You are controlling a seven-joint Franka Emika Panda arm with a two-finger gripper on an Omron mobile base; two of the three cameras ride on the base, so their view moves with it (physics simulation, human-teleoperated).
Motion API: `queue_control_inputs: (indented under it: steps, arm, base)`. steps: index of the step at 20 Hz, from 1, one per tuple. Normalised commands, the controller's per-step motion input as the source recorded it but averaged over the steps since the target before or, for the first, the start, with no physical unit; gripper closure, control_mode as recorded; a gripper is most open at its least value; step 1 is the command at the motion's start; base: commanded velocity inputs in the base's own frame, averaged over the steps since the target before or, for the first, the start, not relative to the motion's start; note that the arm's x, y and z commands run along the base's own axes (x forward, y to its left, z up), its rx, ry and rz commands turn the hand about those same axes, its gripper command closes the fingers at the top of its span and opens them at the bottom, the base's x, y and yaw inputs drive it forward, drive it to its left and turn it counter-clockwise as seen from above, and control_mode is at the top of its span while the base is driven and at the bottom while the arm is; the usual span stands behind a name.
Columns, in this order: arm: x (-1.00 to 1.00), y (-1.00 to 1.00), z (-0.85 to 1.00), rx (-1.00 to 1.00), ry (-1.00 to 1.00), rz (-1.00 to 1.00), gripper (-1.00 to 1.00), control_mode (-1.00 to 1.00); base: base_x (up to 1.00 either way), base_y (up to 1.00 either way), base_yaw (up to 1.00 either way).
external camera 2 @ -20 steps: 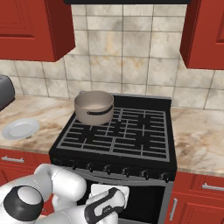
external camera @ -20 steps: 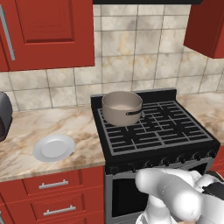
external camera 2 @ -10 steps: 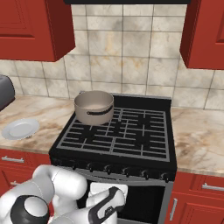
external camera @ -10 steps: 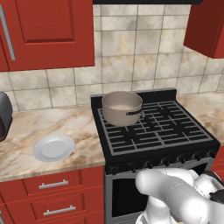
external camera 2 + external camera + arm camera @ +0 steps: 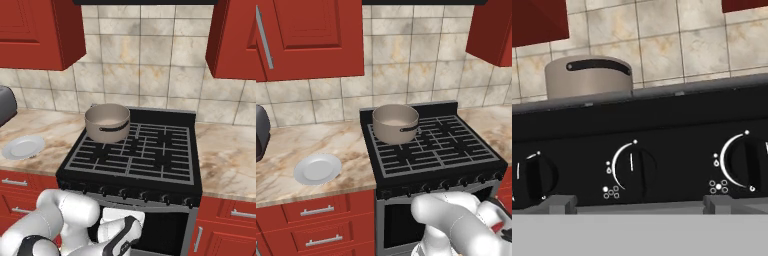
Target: Retrieve the frozen meat and place it in the pot on a burner. Then turn the burner on.
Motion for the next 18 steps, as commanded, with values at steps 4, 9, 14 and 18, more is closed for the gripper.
queue_control_inputs:
  steps: [4, 9, 14, 18]
  arm:
    - [0.26, 0.35, 0.0, -0.02, 0.01, -0.1, -1.0, -1.0]
    - [0.27, 0.34, 0.01, -0.06, 0.08, -0.05, -1.0, -1.0]
    - [0.15, 0.03, 0.29, -0.04, 0.04, 0.0, -1.0, -1.0]
    - [0.0, 0.01, 0.41, -0.03, 0.0, 0.0, -1.0, -1.0]
  base:
    - [0.0, 0.0, 0.0]
    - [0.0, 0.0, 0.0]
    - [0.0, 0.0, 0.0]
    - [0.0, 0.0, 0.0]
